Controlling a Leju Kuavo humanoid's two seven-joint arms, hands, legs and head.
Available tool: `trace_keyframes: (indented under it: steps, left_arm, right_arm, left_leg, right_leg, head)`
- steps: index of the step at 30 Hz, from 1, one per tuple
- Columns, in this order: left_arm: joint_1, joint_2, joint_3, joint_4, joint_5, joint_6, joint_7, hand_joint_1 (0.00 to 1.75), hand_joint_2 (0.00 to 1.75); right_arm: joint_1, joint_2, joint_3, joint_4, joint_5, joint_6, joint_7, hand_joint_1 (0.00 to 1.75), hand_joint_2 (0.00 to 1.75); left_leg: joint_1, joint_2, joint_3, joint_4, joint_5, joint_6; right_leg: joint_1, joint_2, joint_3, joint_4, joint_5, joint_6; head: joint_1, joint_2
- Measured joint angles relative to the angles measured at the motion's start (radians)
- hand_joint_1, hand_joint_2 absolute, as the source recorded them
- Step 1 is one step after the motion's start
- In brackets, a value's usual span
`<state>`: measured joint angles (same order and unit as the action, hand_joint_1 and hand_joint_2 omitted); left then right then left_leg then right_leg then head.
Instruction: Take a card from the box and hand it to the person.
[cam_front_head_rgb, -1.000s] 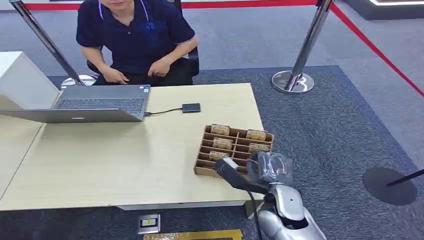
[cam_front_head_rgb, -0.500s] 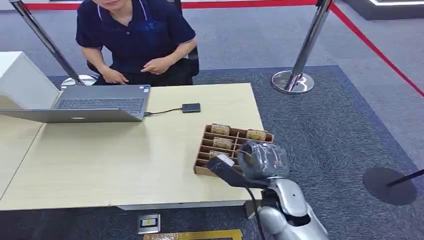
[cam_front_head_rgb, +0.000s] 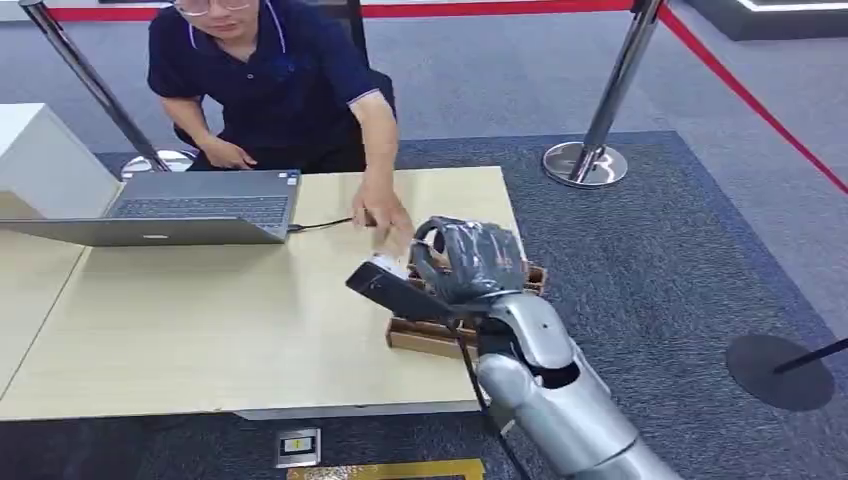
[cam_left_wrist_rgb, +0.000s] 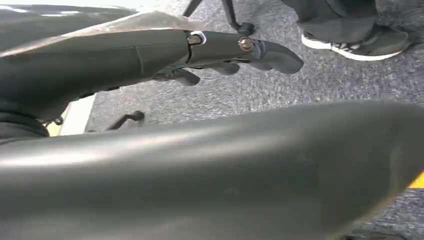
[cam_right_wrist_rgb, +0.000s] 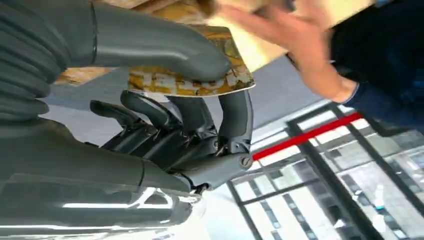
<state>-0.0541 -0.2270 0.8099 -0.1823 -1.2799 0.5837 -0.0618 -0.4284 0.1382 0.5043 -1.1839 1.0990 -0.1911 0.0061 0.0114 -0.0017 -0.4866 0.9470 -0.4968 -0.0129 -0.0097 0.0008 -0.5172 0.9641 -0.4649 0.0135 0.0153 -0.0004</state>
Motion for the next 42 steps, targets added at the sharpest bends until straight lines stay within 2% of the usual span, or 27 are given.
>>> trace_keyframes:
  steps: [4,6,13,20,26,27,28,29,30,31,33,34,42]
  left_arm:
    - [-0.002,0.0,-0.003,0.0,-0.008,0.0,0.004,0.0,0.0]
    - [-0.003,0.0,-0.003,0.0,-0.009,0.0,0.004,0.0,0.0]
    - [-0.004,-0.001,-0.003,0.0,0.0,0.001,0.008,0.0,0.0]
    - [-0.003,-0.003,-0.003,0.0,0.007,0.003,0.014,0.0,0.0]
    - [-0.003,-0.003,-0.003,0.0,0.006,0.004,0.014,0.0,0.0]
    - [-0.003,-0.003,-0.003,0.0,0.006,0.005,0.014,0.0,0.0]
    - [-0.003,-0.003,-0.003,0.0,0.006,0.006,0.014,0.0,0.0]
    - [-0.003,-0.003,-0.003,0.0,0.006,0.006,0.014,0.0,0.0]
    - [-0.003,-0.003,-0.003,0.0,0.006,0.006,0.014,0.0,0.0]
    - [-0.003,-0.003,-0.003,0.0,0.006,0.006,0.014,0.0,0.0]
    - [-0.003,-0.003,-0.003,0.0,0.006,0.006,0.014,0.0,0.0]
    - [-0.003,-0.003,-0.003,0.0,0.006,0.006,0.014,0.0,0.0]
    - [-0.003,-0.003,-0.003,0.0,0.012,0.006,0.014,0.0,0.0]
  right_arm:
    - [-0.117,0.061,0.013,0.148,0.003,-0.024,0.001,1.71,1.75]
    - [-0.165,0.087,0.017,0.219,0.014,-0.042,0.009,1.62,1.75]
    - [-0.244,0.151,0.032,0.416,0.032,-0.06,0.014,1.57,1.75]
    - [-0.25,0.181,0.036,0.516,0.038,-0.06,0.014,1.57,1.75]
    - [-0.257,0.183,0.04,0.565,0.038,-0.06,0.019,1.55,1.75]
    - [-0.257,0.183,0.04,0.57,0.04,-0.061,0.023,1.54,1.75]
    - [-0.258,0.183,0.04,0.575,0.042,-0.061,0.027,1.43,1.75]
    - [-0.258,0.183,0.04,0.581,0.045,-0.061,0.029,1.43,1.75]
    - [-0.258,0.184,0.04,0.585,0.05,-0.063,0.031,0.59,1.75]
    - [-0.258,0.183,0.041,0.59,0.054,-0.064,0.036,0.0,1.75]
    - [-0.259,0.184,0.043,0.597,0.06,-0.07,0.037,0.0,1.75]
    - [-0.258,0.184,0.045,0.601,0.063,-0.074,0.037,0.0,0.0]
    - [-0.254,0.183,0.055,0.615,0.077,-0.14,0.04,0.0,0.0]
  left_leg:
    - [0.0,0.0,0.0,0.0,0.001,0.0]
    - [0.0,0.0,0.0,0.0,0.001,0.0]
    - [0.0,0.0,0.0,0.0,0.001,0.0]
    - [0.0,0.0,0.0,0.0,0.001,0.0]
    - [0.0,0.0,0.0,0.0,0.001,0.0]
    - [0.0,0.0,0.0,0.0,0.001,0.0]
    - [0.0,0.0,-0.001,0.0,0.001,0.0]
    - [0.0,0.0,-0.001,0.0,0.001,0.0]
    - [0.0,0.0,-0.001,0.0,0.001,0.0]
    - [0.0,0.0,-0.001,0.0,0.001,0.0]
    - [0.0,0.0,-0.001,0.0,0.001,0.0]
    - [0.0,0.0,-0.001,0.0,0.001,0.0]
    - [0.0,0.0,-0.001,0.0,0.001,0.0]
  right_leg:
    - [0.0,0.0,0.0,0.0,0.0,0.0]
    - [0.0,0.0,0.0,0.0,0.0,0.0]
    - [0.0,0.0,0.0,0.0,0.0,0.0]
    - [0.0,0.0,0.0,0.0,0.0,0.0]
    - [0.0,0.0,0.0,0.0,0.0,0.0]
    - [0.0,0.0,0.0,0.0,0.0,0.0]
    - [0.0,0.0,0.0,0.0,0.0,0.0]
    - [0.0,0.0,0.0,0.0,0.0,0.0]
    - [0.0,0.0,0.0,0.0,0.0,0.0]
    - [0.0,0.0,0.0,0.0,0.0,0.0]
    - [0.0,0.0,0.0,0.0,0.0,0.0]
    - [0.0,0.0,-0.001,0.0,0.0,0.0]
    - [0.0,0.0,-0.001,0.0,0.0,0.0]
  head:
    - [0.0,0.0]
    - [0.0,0.0]
    - [0.0,0.0]
    - [0.0,0.0]
    - [0.0,0.0]
    - [0.0,0.0]
    - [0.0,0.0]
    - [0.0,0.0]
    - [0.0,0.0]
    - [0.0,0.0]
    - [0.0,0.0]
    - [0.0,0.0]
    - [0.0,0.0]
